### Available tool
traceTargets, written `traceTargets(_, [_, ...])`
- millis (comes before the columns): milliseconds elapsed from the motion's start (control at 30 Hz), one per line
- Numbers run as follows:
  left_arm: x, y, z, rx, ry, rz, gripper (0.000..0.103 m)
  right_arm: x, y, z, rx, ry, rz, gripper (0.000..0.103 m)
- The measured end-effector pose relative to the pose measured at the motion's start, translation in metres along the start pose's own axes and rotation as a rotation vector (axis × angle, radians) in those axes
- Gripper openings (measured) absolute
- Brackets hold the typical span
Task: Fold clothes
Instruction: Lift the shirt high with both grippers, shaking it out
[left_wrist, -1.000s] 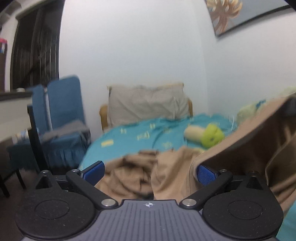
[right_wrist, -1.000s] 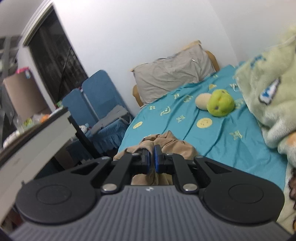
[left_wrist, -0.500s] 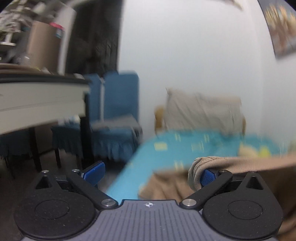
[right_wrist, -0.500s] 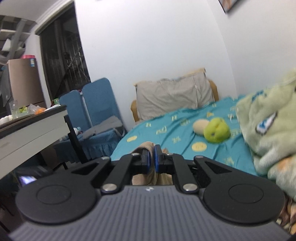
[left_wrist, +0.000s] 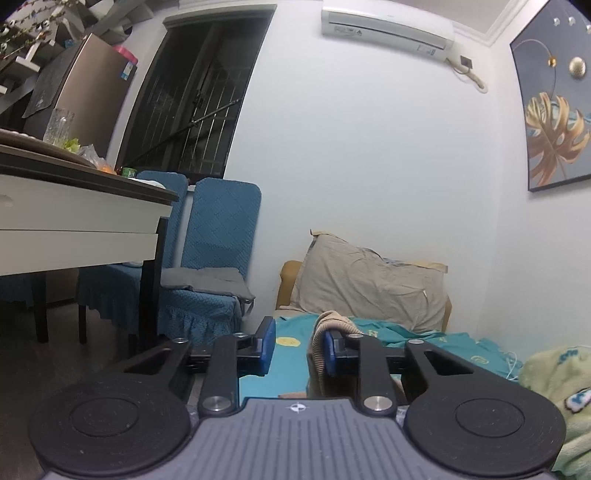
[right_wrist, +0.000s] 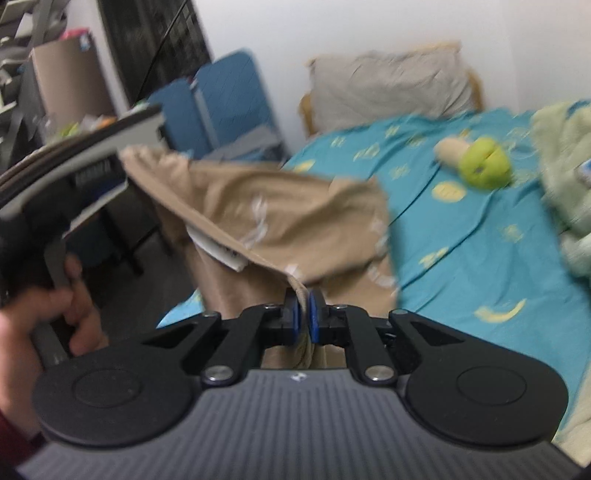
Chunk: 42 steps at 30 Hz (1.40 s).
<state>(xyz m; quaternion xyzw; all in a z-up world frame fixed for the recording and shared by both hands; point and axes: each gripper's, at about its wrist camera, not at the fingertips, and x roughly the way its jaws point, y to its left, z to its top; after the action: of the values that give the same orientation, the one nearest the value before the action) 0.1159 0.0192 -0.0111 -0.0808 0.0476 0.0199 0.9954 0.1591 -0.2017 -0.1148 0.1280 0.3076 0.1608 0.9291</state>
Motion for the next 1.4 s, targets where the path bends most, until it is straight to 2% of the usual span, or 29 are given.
traceTargets(67, [-0.006, 0.004, 0.001, -0.013, 0.010, 0.006, 0.028, 0.011, 0.003, -0.006, 0.030, 0.064, 0.026, 0.018])
traceTargets(100, [-0.007, 0.007, 0.001, -0.021, 0.018, 0.013, 0.028, 0.017, 0.004, -0.009, 0.045, 0.097, 0.038, 0.034])
traceTargets(133, [-0.008, 0.010, 0.002, -0.030, 0.026, 0.020, 0.028, 0.022, 0.006, -0.012, 0.060, 0.129, 0.051, 0.042])
traceTargets(167, [-0.007, 0.014, 0.002, -0.038, 0.034, 0.023, 0.028, 0.028, 0.006, -0.015, 0.076, 0.161, 0.060, 0.058])
traceTargets(200, [-0.006, 0.017, 0.003, -0.045, 0.042, 0.027, 0.028, 0.034, 0.006, -0.019, 0.090, 0.198, 0.064, 0.064])
traceTargets(300, [-0.003, 0.026, 0.004, -0.064, 0.070, 0.041, 0.028, 0.049, 0.002, -0.030, 0.124, 0.294, 0.032, 0.063])
traceTargets(400, [-0.001, 0.032, 0.001, -0.070, 0.100, 0.069, 0.028, 0.051, -0.004, -0.033, 0.147, 0.310, -0.041, 0.063])
traceTargets(433, [0.000, 0.034, 0.000, -0.074, 0.110, 0.075, 0.028, 0.047, -0.007, -0.032, 0.166, 0.291, -0.076, 0.063])
traceTargets(500, [0.002, 0.036, -0.003, -0.077, 0.141, 0.087, 0.030, 0.035, -0.014, -0.029, 0.207, 0.217, -0.157, 0.063])
traceTargets(600, [0.008, 0.039, -0.010, -0.076, 0.197, 0.085, 0.036, 0.008, -0.021, -0.023, 0.247, 0.053, -0.277, 0.063])
traceTargets(800, [0.012, 0.019, -0.036, 0.043, 0.356, 0.014, 0.047, -0.049, -0.025, -0.003, 0.219, -0.301, -0.472, 0.064])
traceTargets(833, [0.013, 0.014, -0.041, 0.068, 0.384, 0.000, 0.047, -0.055, -0.027, -0.001, 0.216, -0.339, -0.485, 0.064])
traceTargets(900, [0.012, 0.005, -0.049, 0.116, 0.423, -0.022, 0.047, -0.064, -0.034, 0.004, 0.228, -0.380, -0.489, 0.064])
traceTargets(1000, [0.014, -0.007, -0.061, 0.206, 0.481, -0.042, 0.051, -0.067, -0.046, 0.007, 0.284, -0.368, -0.465, 0.064])
traceTargets(1067, [0.017, -0.012, -0.069, 0.271, 0.508, -0.042, 0.056, -0.062, -0.055, 0.010, 0.330, -0.347, -0.434, 0.064])
traceTargets(1133, [0.020, -0.018, -0.078, 0.330, 0.518, -0.040, 0.071, -0.062, -0.059, 0.010, 0.365, -0.337, -0.407, 0.064])
traceTargets(1300, [0.027, -0.038, -0.090, 0.462, 0.464, -0.012, 0.083, -0.054, -0.061, 0.005, 0.421, -0.291, -0.334, 0.064])
traceTargets(1400, [0.035, -0.043, -0.098, 0.495, 0.430, 0.031, 0.084, -0.047, -0.062, 0.002, 0.444, -0.250, -0.303, 0.064])
